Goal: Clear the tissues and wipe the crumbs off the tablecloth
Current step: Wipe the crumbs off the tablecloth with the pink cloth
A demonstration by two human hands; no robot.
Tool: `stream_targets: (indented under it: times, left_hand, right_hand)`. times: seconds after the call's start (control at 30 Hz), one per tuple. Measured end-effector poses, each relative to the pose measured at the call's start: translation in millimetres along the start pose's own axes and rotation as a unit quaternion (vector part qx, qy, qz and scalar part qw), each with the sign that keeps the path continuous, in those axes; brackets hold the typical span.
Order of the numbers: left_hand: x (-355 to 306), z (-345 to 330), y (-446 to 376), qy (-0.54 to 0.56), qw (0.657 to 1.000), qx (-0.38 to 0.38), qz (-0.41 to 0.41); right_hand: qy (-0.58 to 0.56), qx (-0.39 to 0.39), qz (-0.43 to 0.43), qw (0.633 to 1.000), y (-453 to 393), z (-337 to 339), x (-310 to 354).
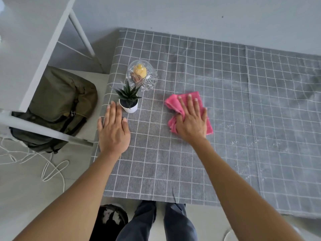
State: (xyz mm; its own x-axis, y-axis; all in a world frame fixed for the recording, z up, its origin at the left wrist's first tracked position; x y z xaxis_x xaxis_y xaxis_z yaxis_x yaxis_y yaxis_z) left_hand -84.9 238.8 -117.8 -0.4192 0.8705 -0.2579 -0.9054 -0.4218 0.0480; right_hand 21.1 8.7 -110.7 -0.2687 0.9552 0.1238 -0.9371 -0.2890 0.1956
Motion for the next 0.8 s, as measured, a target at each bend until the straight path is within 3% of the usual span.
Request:
stream_targets:
  times: [0.13, 0.27, 0.37, 0.57, 0.7, 0.8]
  left_hand:
    - [1, -1, -1, 0.002, 1.0, 0.002, -0.004]
    - [1, -1, 10, 0.022, 1.0, 0.01, 0.007]
    - [-11, -6, 38, 0.032, 0.999, 0.022, -0.007]
    - [-21, -12, 69, 0.019, 0.999, 0.019, -0.041]
    - [-22, -10, 68, 0.012, 0.998, 0.021, -0.049]
    - [-21, -9, 69, 0.009, 0.998, 0.026, -0.05]
  right_hand:
    - [-0.016, -0.006, -0.102, 0.995, 22, 4, -43]
    - [-0.045, -0.011, -0.15, 0.988, 40, 1, -22]
    - [-0.048, -0.013, -0.127, 0.991, 53, -6, 7]
    - [-0.039, -0.005, -0.001, 0.999, 88, -20, 59]
    - [-0.034, -0.008, 0.041, 0.999, 91, -13, 29]
    - [-0.013, -0.004, -0.011, 1.0, 90, -11, -17]
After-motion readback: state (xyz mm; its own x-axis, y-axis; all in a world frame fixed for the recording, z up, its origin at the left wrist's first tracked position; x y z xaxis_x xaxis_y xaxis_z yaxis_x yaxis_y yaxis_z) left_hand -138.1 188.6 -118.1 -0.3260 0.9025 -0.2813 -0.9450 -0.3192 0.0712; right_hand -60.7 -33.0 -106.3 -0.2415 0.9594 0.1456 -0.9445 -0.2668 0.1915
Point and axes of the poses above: each hand's wrist, its own y-axis away from the middle knuckle, its own z-axis out of the back of the hand, x = y × z, the point moved 2 cm from there along -y, towards the middle knuckle, and after that the axes turned 4 degrees about y, right-handed, at the moved point
